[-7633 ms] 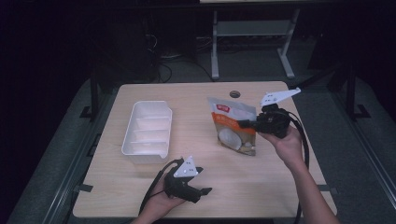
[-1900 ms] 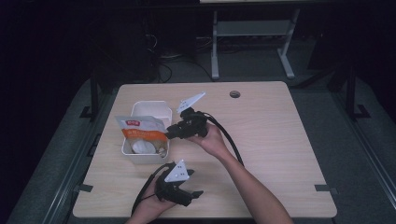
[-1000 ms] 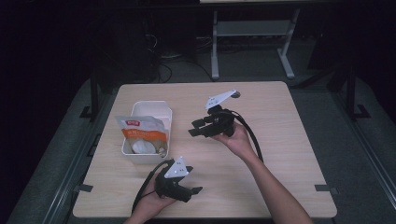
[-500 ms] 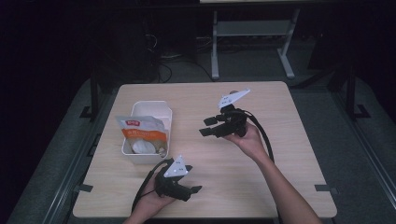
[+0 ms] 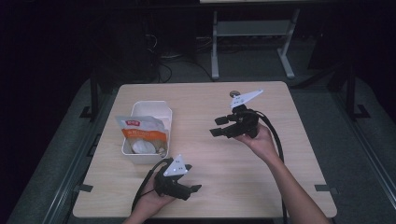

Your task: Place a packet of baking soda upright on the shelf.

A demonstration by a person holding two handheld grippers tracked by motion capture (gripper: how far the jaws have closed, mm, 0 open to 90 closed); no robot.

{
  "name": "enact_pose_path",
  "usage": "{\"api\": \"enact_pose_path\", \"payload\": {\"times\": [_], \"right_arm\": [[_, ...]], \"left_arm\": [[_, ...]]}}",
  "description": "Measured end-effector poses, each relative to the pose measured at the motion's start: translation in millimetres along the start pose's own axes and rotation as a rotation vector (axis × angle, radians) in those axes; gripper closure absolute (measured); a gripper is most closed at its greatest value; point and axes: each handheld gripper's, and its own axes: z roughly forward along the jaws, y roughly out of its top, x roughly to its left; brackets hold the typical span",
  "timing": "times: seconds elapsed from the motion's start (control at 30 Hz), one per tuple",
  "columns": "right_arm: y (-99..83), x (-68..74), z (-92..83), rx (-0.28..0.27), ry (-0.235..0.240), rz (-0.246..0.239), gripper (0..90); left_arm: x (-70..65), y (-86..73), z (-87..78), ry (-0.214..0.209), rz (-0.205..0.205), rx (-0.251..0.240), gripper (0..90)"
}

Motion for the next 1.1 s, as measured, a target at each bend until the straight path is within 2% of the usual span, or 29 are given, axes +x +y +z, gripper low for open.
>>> {"api": "enact_pose_path", "payload": {"times": [0.3,0.4,1.1], "right_arm": [[-4.5,-1.2,-9.8,0.018,-0.006,0.012,40.1],[-9.7,-2.3,-14.9,0.002,-0.015,0.015,40.4],[-45.1,-7.9,-44.7,-0.006,-0.059,0.073,38.1]], "left_arm": [[1.8,-0.4,-0.7,0.004,-0.006,0.0,24.4],[2.3,-0.4,-0.8,0.005,-0.007,-0.003,24.5],[3.6,-0.9,-0.5,0.013,-0.014,0.002,23.8]]}}
